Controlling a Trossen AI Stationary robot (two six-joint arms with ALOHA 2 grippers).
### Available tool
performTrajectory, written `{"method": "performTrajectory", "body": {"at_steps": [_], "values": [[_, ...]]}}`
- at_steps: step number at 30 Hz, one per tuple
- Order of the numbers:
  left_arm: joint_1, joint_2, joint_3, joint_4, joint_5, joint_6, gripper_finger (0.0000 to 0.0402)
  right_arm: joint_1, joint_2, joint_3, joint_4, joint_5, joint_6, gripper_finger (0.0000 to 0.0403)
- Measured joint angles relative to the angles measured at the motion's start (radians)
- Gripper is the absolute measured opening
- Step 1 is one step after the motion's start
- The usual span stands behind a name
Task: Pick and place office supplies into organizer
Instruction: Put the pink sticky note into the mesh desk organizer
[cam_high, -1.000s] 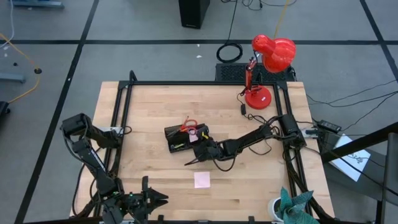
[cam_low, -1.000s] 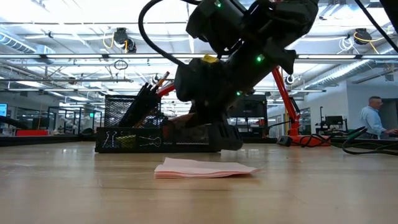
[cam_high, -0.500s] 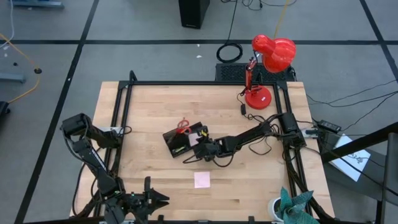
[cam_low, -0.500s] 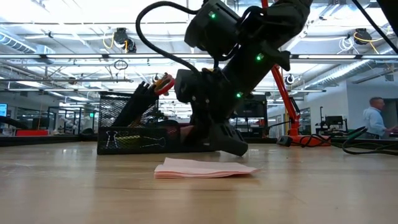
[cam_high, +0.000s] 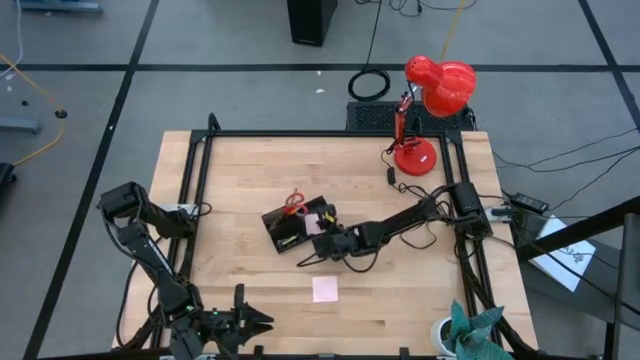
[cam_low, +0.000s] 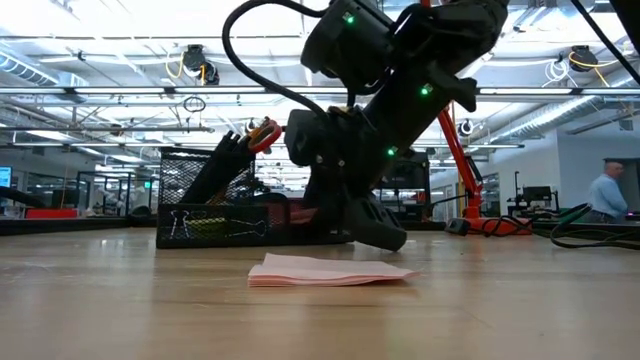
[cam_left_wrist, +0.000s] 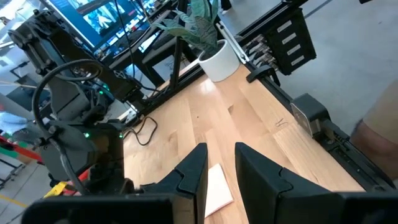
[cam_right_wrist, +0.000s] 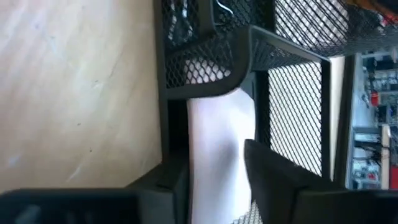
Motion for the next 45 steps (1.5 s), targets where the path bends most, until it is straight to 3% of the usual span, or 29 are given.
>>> {"method": "performTrajectory", "body": {"at_steps": [6, 12, 21, 26, 28, 30, 34, 42, 45], "values": [[0.000, 0.000, 0.000, -0.011, 0.000, -0.016, 0.0088, 0.016, -0.024, -0.005, -0.019, 0.060, 0.005, 0.0188], [0.000, 0.000, 0.000, -0.015, 0.000, -0.020, 0.0088, 0.058, -0.097, -0.003, -0.080, 0.100, 0.006, 0.0202], [0.000, 0.000, 0.000, -0.023, 0.000, -0.024, 0.0088, 0.104, -0.221, -0.002, -0.098, 0.168, 0.022, 0.0171], [0.000, 0.000, 0.000, -0.023, 0.000, -0.029, 0.0088, 0.022, -0.271, -0.002, -0.099, 0.222, 0.110, 0.0092], [0.000, 0.000, 0.000, -0.023, 0.000, -0.034, 0.0088, -0.032, -0.287, -0.002, -0.096, 0.164, 0.161, 0.0039], [0.000, 0.000, 0.000, -0.023, 0.000, -0.037, 0.0088, -0.090, -0.300, -0.002, -0.093, 0.098, 0.213, 0.0012], [0.000, 0.000, 0.000, -0.023, 0.000, -0.038, 0.0088, -0.199, -0.323, -0.002, -0.088, -0.051, 0.288, 0.0008], [-0.001, 0.000, 0.000, -0.042, 0.025, -0.045, 0.0088, -0.397, -0.323, -0.001, -0.035, -0.558, 0.347, 0.0001], [-0.001, 0.000, 0.000, -0.046, 0.026, -0.046, 0.0088, -0.467, -0.322, -0.001, -0.039, -0.692, 0.373, 0.0001]]}}
